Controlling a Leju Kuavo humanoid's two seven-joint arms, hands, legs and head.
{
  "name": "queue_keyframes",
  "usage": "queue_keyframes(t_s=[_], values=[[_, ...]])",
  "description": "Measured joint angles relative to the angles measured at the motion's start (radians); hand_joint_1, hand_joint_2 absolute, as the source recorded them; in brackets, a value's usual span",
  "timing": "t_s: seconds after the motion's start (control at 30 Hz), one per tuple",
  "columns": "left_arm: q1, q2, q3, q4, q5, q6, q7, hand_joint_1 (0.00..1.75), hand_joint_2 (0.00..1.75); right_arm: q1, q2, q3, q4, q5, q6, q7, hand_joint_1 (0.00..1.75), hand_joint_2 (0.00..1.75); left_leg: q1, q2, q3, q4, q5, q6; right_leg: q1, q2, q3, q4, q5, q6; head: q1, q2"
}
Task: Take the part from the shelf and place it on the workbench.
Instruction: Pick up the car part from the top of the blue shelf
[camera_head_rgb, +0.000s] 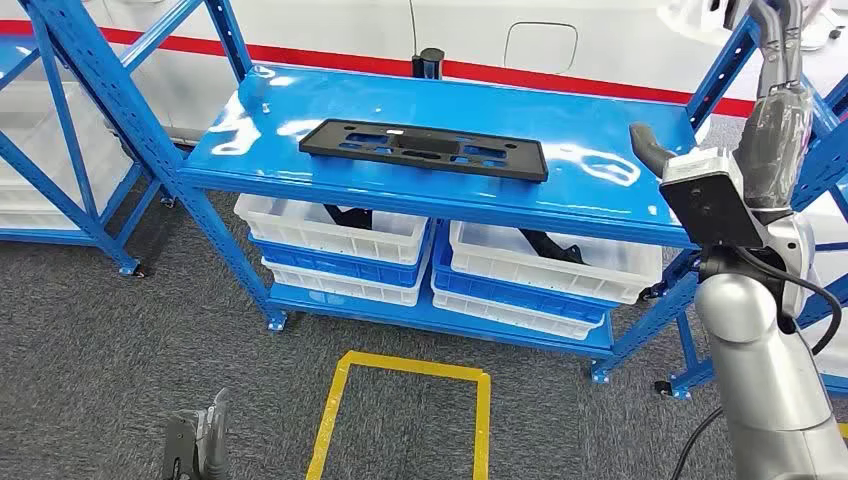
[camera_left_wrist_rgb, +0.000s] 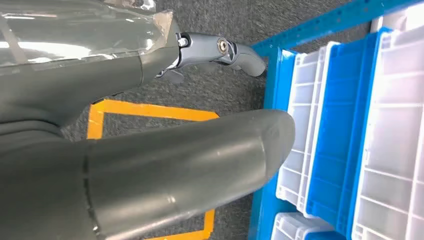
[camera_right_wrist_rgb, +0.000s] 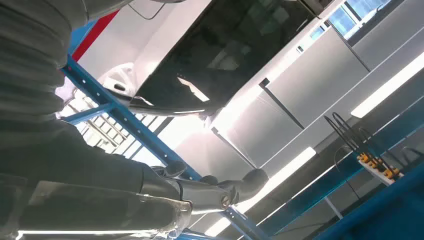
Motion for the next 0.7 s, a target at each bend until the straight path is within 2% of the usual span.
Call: queue_keyframes(t_s=[0.07,0.1,0.13,0.17,0.2,0.27,0.33,0.37,0.4,0.43,0.5,0.53,0.57,0.63,0.7], values=[[-0.002,0.001,0.0,0.002,-0.002,0.001,0.0,0.0,0.0,0.006,-0.001,0.0,-0.001,-0.001,-0.003,-0.002,0.0,1.75,-0.002,0.0,-0.002,-0.001,-0.004,-0.006,0.004,0.002,0.002,0.004,-0.002,-0.024,-0.003,0.0],[-0.004,0.002,0.0,0.004,-0.003,0.002,0.0,0.0,0.0,0.011,-0.002,0.0,-0.002,-0.002,-0.005,-0.004,0.0,1.75,-0.002,0.001,0.0,-0.003,-0.006,-0.011,0.007,0.005,0.004,0.006,-0.008,-0.043,-0.005,0.0],[-0.006,0.002,0.0,0.007,-0.005,0.002,0.0,0.0,0.0,0.015,-0.003,0.0,-0.004,-0.002,-0.006,-0.006,0.0,1.75,0.0,0.001,0.001,-0.002,-0.008,-0.016,0.008,0.009,0.01,0.009,-0.008,-0.056,-0.009,0.0],[-0.009,0.003,-0.001,0.009,-0.006,0.003,0.0,0.0,0.0,0.017,-0.004,0.0,-0.006,-0.003,-0.007,-0.007,0.0,1.75,0.003,0.002,-0.003,0.013,-0.006,-0.018,0.007,0.011,0.016,0.01,-0.012,-0.065,-0.013,0.0],[-0.013,0.003,-0.001,0.011,-0.006,0.003,0.0,0.0,0.0,0.016,-0.004,-0.001,-0.008,-0.003,-0.008,-0.008,0.0,1.75,0.005,0.002,-0.02,0.046,-0.005,-0.02,0.008,0.014,0.026,0.01,-0.018,-0.074,-0.015,0.0],[-0.019,0.005,-0.001,0.016,-0.007,0.004,0.0,0.0,0.0,0.013,-0.004,0.0,-0.011,-0.004,-0.008,-0.01,0.0,1.75,0.004,0.002,-0.099,0.172,-0.025,-0.022,0.013,0.015,0.045,0.008,-0.032,-0.092,-0.019,0.0],[-0.021,0.006,0.0,0.024,-0.007,0.004,0.0,0.0,0.0,0.014,-0.002,0.002,-0.011,-0.005,-0.008,-0.01,0.0,1.75,-0.001,0.0,-0.197,0.29,-0.069,-0.021,0.023,0.017,0.061,0.008,-0.047,-0.106,-0.021,0.0],[-0.021,0.007,0.0,0.029,-0.007,0.004,0.0,0.0,0.0,0.015,-0.001,0.003,-0.011,-0.005,-0.008,-0.01,0.0,1.75,-0.004,0.0,-0.229,0.31,-0.076,-0.016,0.028,0.019,0.07,0.008,-0.056,-0.109,-0.021,0.0],[-0.021,0.008,0.0,0.033,-0.007,0.004,0.0,0.0,0.0,0.015,0.0,0.004,-0.011,-0.005,-0.008,-0.01,0.0,1.75,-0.009,0.0,-0.245,0.297,-0.061,-0.007,0.033,0.022,0.082,0.008,-0.065,-0.112,-0.021,0.0],[-0.021,0.009,0.0,0.037,-0.007,0.004,0.0,0.0,0.0,0.015,0.001,0.004,-0.011,-0.005,-0.008,-0.01,0.0,1.75,-0.016,-0.001,-0.243,0.25,-0.023,0.006,0.038,0.024,0.095,0.008,-0.074,-0.113,-0.021,0.0],[-0.022,0.013,0.001,0.042,-0.007,0.004,0.0,0.0,0.0,0.015,0.002,0.006,-0.01,-0.005,-0.008,-0.01,0.0,1.75,-0.035,-0.005,-0.213,0.124,0.078,0.04,0.045,0.027,0.119,0.006,-0.093,-0.113,-0.019,0.0],[-0.023,0.015,0.001,0.045,-0.008,0.004,0.0,0.0,0.0,0.015,0.002,0.006,-0.009,-0.005,-0.008,-0.011,0.0,1.75,-0.043,-0.008,-0.197,0.075,0.109,0.052,0.047,0.029,0.127,0.003,-0.101,-0.111,-0.016,0.0],[-0.025,0.018,0.001,0.047,-0.008,0.004,0.0,0.0,0.0,0.016,0.002,0.006,-0.009,-0.005,-0.008,-0.011,0.0,1.75,-0.05,-0.009,-0.186,0.047,0.124,0.06,0.048,0.03,0.134,0.0,-0.106,-0.107,-0.014,0.0],[-0.028,0.02,0.002,0.05,-0.009,0.003,-0.001,0.0,0.0,0.018,0.001,0.007,-0.008,-0.006,-0.008,-0.011,0.0,1.75,-0.055,-0.01,-0.164,0.024,0.121,0.062,0.049,0.031,0.144,-0.002,-0.106,-0.094,-0.013,0.0],[-0.032,0.02,0.002,0.052,-0.011,0.001,-0.001,0.0,0.0,0.019,0.0,0.005,-0.009,-0.005,-0.009,-0.011,0.0,1.75,-0.051,-0.009,-0.134,0.004,0.121,0.064,0.049,0.025,0.138,0.027,-0.107,-0.085,-0.013,0.0]])
